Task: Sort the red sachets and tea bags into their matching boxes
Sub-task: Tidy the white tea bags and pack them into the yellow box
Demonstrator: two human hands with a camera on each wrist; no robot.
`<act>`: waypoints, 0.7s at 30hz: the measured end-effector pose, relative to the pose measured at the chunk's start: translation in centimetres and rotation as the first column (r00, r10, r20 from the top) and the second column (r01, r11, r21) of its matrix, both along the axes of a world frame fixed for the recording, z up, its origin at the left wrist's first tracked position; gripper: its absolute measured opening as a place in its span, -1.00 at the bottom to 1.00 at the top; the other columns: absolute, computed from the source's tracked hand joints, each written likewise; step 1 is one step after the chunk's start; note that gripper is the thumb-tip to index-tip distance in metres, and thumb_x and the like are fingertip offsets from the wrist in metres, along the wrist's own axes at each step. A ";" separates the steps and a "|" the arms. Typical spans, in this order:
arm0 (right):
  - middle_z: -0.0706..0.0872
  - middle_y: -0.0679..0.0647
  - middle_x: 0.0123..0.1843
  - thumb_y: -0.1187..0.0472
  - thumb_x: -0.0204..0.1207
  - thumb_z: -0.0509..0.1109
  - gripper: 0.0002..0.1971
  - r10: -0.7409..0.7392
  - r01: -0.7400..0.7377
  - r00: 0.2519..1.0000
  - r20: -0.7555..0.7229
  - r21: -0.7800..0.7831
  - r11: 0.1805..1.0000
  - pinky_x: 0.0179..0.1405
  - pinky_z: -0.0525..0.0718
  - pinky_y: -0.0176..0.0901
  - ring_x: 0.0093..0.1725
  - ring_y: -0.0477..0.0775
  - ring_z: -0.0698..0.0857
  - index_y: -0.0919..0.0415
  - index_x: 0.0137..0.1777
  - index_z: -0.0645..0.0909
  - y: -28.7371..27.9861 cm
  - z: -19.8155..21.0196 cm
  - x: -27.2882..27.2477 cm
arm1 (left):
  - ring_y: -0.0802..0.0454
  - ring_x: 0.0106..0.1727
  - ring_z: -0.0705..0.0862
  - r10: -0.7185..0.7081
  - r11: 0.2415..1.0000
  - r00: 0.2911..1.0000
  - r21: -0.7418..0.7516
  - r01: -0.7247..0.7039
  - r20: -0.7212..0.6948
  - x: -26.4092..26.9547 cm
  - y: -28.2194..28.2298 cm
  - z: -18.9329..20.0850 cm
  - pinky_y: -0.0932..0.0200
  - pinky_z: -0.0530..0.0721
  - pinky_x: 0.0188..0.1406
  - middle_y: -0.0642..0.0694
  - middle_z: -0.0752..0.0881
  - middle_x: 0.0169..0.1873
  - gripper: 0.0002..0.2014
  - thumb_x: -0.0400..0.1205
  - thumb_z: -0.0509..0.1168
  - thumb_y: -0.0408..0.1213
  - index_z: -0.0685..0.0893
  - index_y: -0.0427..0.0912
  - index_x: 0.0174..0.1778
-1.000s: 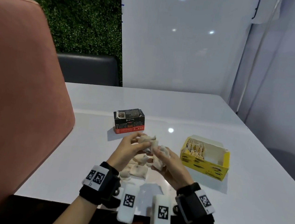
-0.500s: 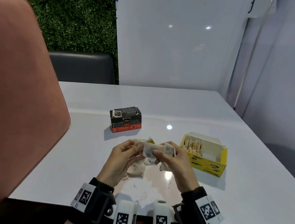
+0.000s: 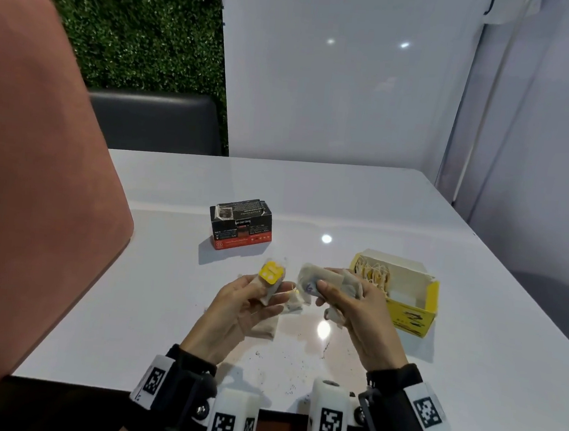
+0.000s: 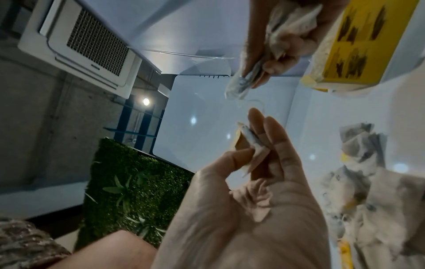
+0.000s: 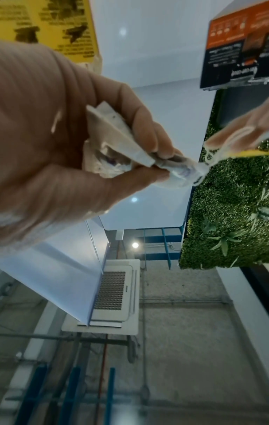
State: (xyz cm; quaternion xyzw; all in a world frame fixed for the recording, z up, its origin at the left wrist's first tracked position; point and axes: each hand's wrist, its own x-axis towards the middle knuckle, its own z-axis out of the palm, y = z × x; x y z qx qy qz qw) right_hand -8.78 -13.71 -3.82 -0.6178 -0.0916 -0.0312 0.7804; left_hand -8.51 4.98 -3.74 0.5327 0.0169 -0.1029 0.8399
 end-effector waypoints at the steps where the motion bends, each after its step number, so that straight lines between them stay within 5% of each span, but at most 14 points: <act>1: 0.74 0.11 -0.27 0.29 0.40 0.47 -0.81 0.001 0.000 1.000 0.020 -0.041 0.999 -0.37 0.59 -0.34 -0.31 -0.05 0.67 0.38 -0.03 0.70 0.0 0.1 -0.1 | 0.01 -0.12 0.80 -0.034 0.999 0.999 -0.043 0.032 -0.026 -0.1 -0.1 0.0 0.22 0.77 -0.20 -0.22 0.82 -0.12 -0.74 0.64 0.12 -0.51 0.57 -0.49 0.20; 4: 0.73 0.09 -0.29 0.37 0.38 0.49 -0.89 0.004 0.004 0.998 0.065 -0.134 0.991 -0.37 0.57 -0.37 -0.29 -0.11 0.67 0.38 -0.12 0.69 0.3 0.2 -0.4 | -0.05 -0.04 0.78 -0.135 0.986 0.988 -0.113 0.127 -0.070 -0.7 -0.3 0.2 0.21 0.75 -0.12 -0.27 0.78 -0.04 -0.68 0.57 0.08 -0.62 0.60 -0.45 0.20; 9: 0.77 0.11 -0.18 0.36 0.38 0.52 -0.93 0.002 0.039 0.988 0.157 -0.255 0.966 -0.28 0.66 -0.26 -0.19 -0.02 0.72 0.27 -0.17 0.70 0.3 0.9 -0.9 | -0.41 0.25 0.62 -0.233 0.944 0.966 -0.265 0.197 -0.112 -1.4 -0.1 0.4 -0.08 0.69 0.21 -0.55 0.61 0.20 -0.61 0.54 0.25 -0.37 0.59 -0.55 0.23; 12: 0.70 -0.04 -0.21 0.36 0.38 0.52 -0.89 -0.134 0.339 0.903 0.407 -0.488 0.804 -0.34 0.60 -0.34 -0.25 -0.09 0.63 0.18 -0.18 0.65 1.0 1.0 -0.7 | -0.38 0.24 0.66 -0.175 0.974 0.976 -0.168 0.152 -0.129 -1.7 -0.8 0.0 -0.12 0.66 0.22 -0.51 0.64 0.18 -0.68 0.67 0.15 -0.35 0.55 -0.50 0.24; 14: 0.66 -0.02 -0.19 0.42 0.34 0.51 -0.83 -0.085 0.479 0.808 0.582 -0.568 0.669 -0.31 0.52 -0.39 -0.28 -0.13 0.57 0.21 -0.17 0.61 1.6 0.9 -0.5 | -0.34 0.21 0.69 -0.158 0.984 0.979 -0.099 0.146 -0.128 -2.0 -1.5 -0.2 -0.22 0.58 0.30 -0.48 0.67 0.16 -0.71 0.68 0.05 -0.45 0.57 -0.47 0.21; 19: 0.58 -0.01 -0.09 0.31 0.33 0.37 -0.81 0.095 0.475 0.796 0.597 -0.715 0.514 -0.41 0.54 -0.28 -0.21 -0.02 0.58 0.14 -0.07 0.52 3.1 0.2 -1.1 | 0.03 -0.26 0.73 -0.133 0.985 0.989 -0.120 0.124 -0.069 -2.7 -2.7 0.0 -0.17 0.64 0.10 -0.23 0.73 -0.25 -0.68 0.56 -0.06 -0.68 0.58 -0.43 0.01; 21: 0.56 0.00 -0.06 0.26 0.35 0.35 -0.80 0.163 0.451 0.804 0.572 -0.765 0.460 -0.41 0.56 -0.23 -0.14 0.01 0.58 0.10 -0.04 0.48 3.3 -0.2 -1.3 | -0.01 -0.21 0.64 -0.141 0.968 0.988 -0.217 0.124 -0.067 -2.8 -2.8 0.1 -0.05 0.68 -0.02 -0.27 0.65 -0.23 -0.64 0.48 -0.09 -0.72 0.58 -0.43 -0.10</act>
